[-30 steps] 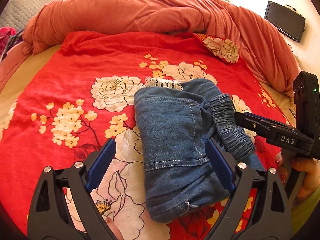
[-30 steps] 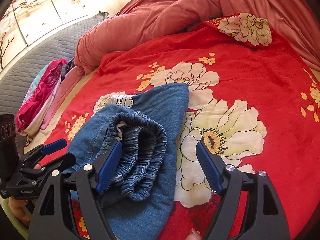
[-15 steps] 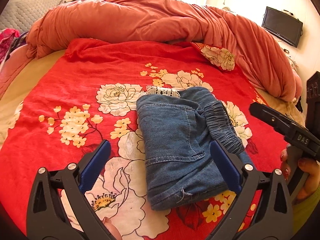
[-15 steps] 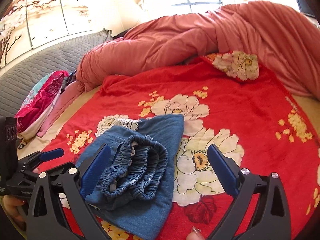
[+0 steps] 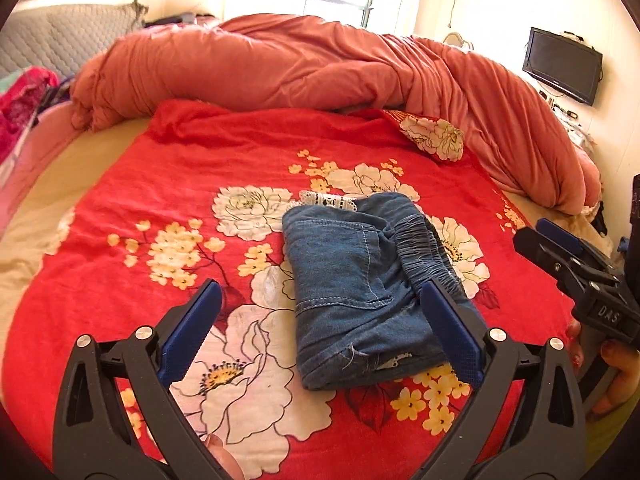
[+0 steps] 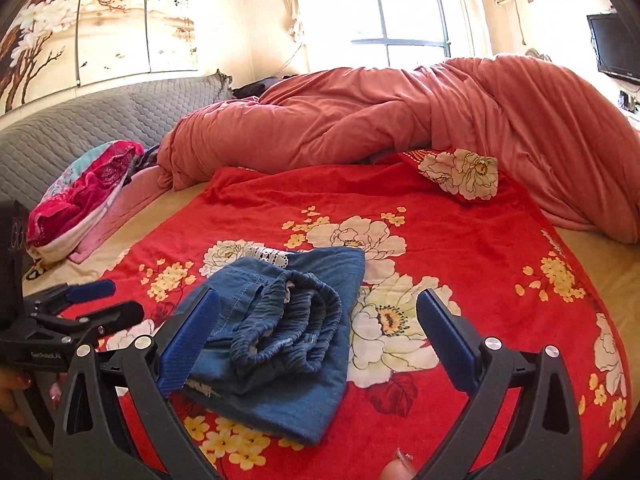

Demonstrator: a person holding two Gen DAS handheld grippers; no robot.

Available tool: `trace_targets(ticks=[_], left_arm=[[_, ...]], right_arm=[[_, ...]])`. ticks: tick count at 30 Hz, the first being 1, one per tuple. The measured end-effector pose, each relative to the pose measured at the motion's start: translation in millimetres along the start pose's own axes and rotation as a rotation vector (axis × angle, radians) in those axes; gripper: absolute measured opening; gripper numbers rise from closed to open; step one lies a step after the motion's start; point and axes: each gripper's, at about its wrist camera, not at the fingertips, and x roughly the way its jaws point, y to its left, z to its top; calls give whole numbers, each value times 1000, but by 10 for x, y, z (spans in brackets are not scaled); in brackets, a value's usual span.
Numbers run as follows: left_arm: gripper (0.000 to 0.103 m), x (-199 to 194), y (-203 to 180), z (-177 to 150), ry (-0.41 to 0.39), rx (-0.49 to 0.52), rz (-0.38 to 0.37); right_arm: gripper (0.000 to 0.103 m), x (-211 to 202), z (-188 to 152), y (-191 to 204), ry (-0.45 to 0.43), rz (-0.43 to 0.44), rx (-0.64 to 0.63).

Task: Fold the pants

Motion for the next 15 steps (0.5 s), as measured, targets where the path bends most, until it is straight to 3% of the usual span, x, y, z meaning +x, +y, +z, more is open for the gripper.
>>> trace_targets(ticks=[15], left_arm=[[93, -196, -62, -463, 37, -45, 17]], right_arm=[[98, -310, -284, 76, 19, -6, -13]])
